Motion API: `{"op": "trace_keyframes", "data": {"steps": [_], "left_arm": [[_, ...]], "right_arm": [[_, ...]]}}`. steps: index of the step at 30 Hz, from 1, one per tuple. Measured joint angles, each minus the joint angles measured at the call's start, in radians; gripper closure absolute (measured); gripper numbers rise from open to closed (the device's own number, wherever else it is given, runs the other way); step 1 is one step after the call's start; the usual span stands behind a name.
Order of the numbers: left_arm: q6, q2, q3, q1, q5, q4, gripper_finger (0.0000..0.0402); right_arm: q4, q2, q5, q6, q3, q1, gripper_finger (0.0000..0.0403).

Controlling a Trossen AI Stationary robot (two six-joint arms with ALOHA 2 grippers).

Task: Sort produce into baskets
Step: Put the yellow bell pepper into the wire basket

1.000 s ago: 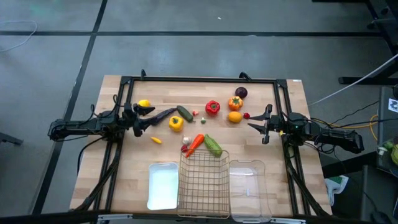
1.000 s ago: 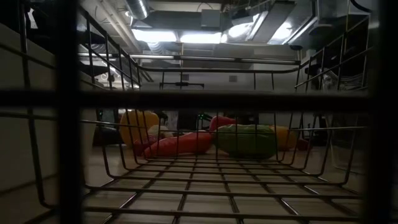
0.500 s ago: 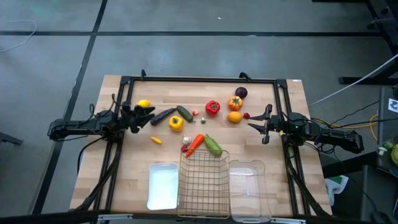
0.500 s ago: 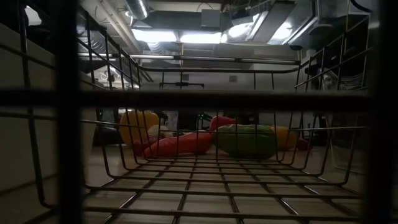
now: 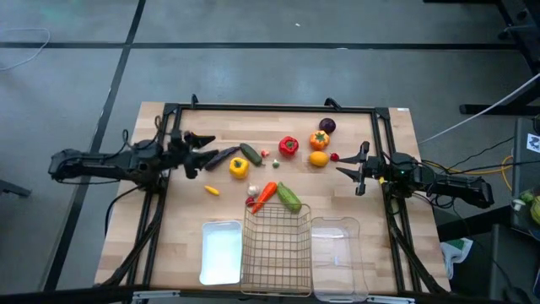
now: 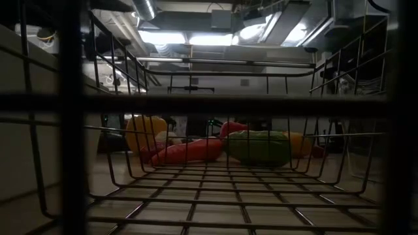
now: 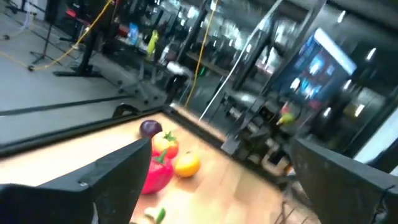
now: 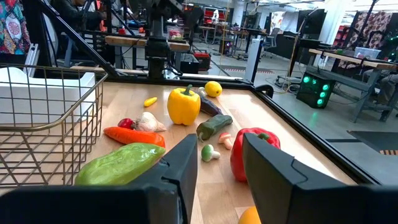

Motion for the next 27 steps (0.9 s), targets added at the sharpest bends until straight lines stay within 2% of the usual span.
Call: {"op": "trace_keyframes", "data": {"steps": [7, 13, 17, 22, 27], "left_arm": [[0.024, 0.242, 0.237, 0.019, -0.004, -0.266, 0.0023], [0.024, 0.392, 0.383, 0.054, -0.004, -0.472, 0.0023], [0.029, 0.459, 0.422, 0.076, 0.002, -0.550, 0.0023], [0.043, 0.525, 0.422, 0.097, 0.058, -0.587, 0.0023], [0.047, 0.602, 0.422, 0.111, 0.064, -0.645, 0.0023]], "right_arm": [[0.000, 0.000, 0.000, 0.000, 0.000, 0.000, 0.0276], [0.000, 0.000, 0.000, 0.000, 0.000, 0.000, 0.0276], [0.000, 0.000, 0.000, 0.000, 0.000, 0.000, 0.0276], [0.000, 0.000, 0.000, 0.000, 0.000, 0.000, 0.0276], [0.000, 0.000, 0.000, 0.000, 0.000, 0.000, 0.0276]]}}
